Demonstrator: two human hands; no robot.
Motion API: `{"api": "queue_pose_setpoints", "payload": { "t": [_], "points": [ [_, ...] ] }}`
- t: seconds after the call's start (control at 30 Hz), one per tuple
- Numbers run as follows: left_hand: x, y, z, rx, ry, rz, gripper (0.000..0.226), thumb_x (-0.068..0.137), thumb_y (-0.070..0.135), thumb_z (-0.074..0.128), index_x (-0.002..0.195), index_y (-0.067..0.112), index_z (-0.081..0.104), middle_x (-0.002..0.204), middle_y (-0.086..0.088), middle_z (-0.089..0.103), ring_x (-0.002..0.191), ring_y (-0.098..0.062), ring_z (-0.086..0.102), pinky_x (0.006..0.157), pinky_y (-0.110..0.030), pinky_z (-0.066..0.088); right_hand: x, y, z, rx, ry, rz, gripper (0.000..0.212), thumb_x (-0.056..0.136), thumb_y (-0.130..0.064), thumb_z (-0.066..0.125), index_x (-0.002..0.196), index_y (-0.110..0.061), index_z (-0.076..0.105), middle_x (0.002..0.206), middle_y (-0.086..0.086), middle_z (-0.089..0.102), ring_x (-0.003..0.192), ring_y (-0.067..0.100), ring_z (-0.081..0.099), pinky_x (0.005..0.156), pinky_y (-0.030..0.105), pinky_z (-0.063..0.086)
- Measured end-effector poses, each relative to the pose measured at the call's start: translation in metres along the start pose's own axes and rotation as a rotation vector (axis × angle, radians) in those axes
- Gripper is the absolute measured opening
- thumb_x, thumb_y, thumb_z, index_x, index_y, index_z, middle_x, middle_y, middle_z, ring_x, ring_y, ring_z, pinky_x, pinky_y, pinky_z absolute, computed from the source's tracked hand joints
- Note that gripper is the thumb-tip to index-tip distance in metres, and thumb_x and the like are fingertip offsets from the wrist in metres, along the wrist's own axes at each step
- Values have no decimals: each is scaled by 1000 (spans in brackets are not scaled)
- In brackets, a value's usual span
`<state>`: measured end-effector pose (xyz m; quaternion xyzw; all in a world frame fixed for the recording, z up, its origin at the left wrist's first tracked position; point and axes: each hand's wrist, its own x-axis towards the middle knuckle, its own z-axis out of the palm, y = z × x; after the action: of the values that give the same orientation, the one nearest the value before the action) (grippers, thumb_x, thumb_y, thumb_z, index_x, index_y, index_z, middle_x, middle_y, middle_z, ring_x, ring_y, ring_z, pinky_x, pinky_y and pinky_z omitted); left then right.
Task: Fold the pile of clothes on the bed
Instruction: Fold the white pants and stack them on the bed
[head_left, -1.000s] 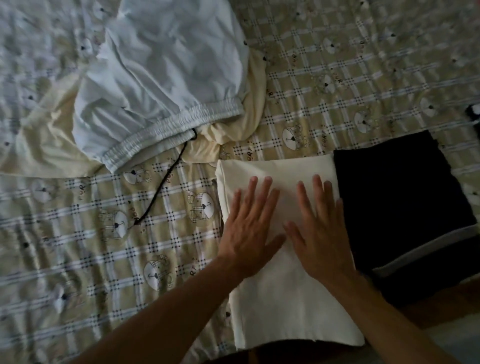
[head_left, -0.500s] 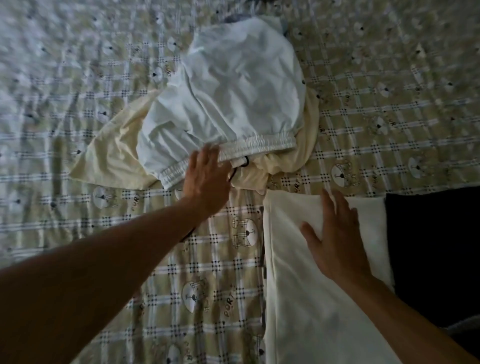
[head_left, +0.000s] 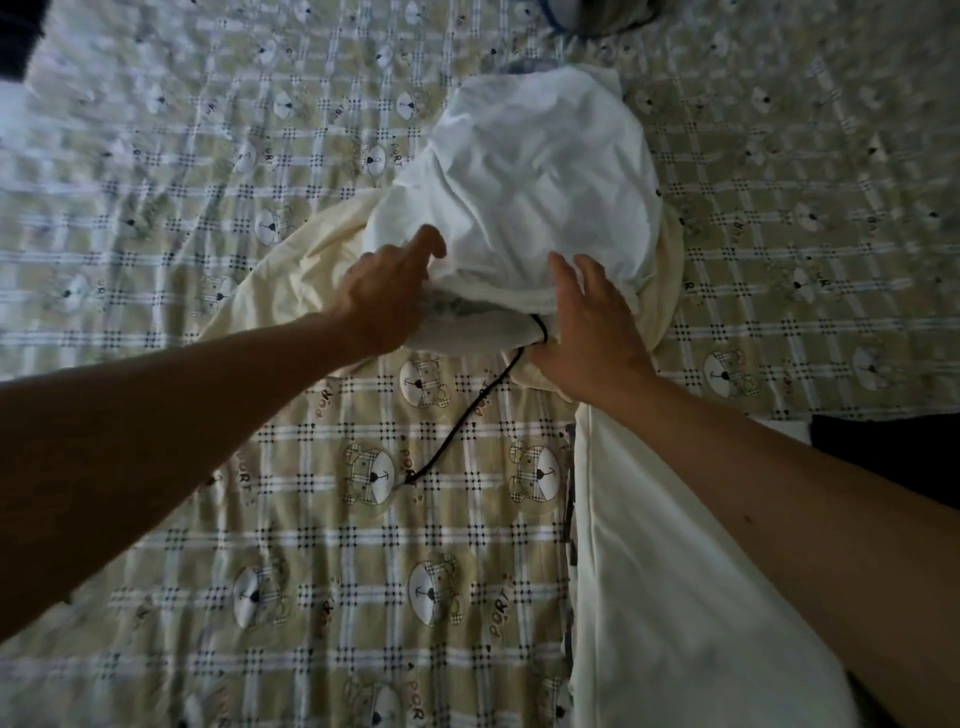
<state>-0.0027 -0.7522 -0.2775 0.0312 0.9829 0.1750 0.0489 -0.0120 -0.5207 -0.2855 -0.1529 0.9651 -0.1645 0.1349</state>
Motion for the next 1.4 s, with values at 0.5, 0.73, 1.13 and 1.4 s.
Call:
{"api": "queue_pose_setpoints", "payload": {
  "t": [0.5,0.73,1.13,1.4],
  "points": [
    [-59,58,-322,-452,237,-87,20,86,4,50,92,20,61,74,4,62,55,-9,51,39,-12,39,-18,-89,-175,399,369,299,14,95,-22,56,104,-12,59,102,9,63,89,25,59,66,26,39],
    [-130,49,-485,15,230,25,22,81,-3,58,97,11,66,90,-3,58,87,-22,55,74,-26,35,-60,-183,-352,467,547,216,11,95,-13,54,103,-6,56,104,15,58,90,25,52,72,29,31],
    [-282,40,-679,344,215,-79,30,62,31,57,88,20,67,87,-3,67,86,-29,64,76,-37,52,-202,-320,-567,346,185,-182,17,92,-2,55,93,-18,61,78,7,57,64,16,52,52,23,45],
    [-327,146,-666,-79,541,-16,1,87,14,68,87,15,68,85,-4,67,79,-21,63,68,-29,47,-264,-408,-609,502,308,-330,20,81,-1,61,67,-15,60,66,7,54,59,19,50,50,23,37]
  ]
}}
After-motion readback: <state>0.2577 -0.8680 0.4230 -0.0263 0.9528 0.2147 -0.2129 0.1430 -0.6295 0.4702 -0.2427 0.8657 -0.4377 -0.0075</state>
